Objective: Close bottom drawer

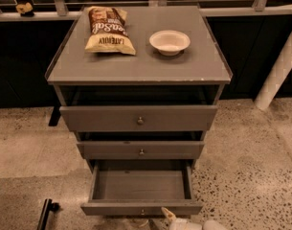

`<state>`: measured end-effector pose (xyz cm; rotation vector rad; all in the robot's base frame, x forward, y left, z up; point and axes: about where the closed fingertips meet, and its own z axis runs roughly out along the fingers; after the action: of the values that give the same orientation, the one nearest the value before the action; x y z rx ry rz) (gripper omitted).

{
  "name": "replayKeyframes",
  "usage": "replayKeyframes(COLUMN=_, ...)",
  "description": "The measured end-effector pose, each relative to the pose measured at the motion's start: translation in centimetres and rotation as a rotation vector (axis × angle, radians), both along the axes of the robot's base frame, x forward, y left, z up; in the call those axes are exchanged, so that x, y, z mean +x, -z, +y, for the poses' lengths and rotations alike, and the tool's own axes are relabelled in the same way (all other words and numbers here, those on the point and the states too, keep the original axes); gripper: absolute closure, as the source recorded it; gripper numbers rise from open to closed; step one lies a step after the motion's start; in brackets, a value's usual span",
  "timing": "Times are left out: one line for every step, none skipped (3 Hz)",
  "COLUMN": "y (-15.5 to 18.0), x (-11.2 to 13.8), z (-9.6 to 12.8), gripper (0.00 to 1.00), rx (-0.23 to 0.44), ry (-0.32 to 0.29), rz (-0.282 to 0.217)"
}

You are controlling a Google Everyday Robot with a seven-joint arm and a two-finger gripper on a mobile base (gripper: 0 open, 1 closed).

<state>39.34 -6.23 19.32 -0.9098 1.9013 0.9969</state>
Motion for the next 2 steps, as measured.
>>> replayKeyframes(y=-0.7, x=2.0, z=1.0, gripper=0.0, rx=0.016, ry=0.038, rz=-0.025)
replayKeyframes(y=-1.6, x=5.2, z=3.0, gripper=0.0, rx=0.031, ry=0.081, rz=-0.048)
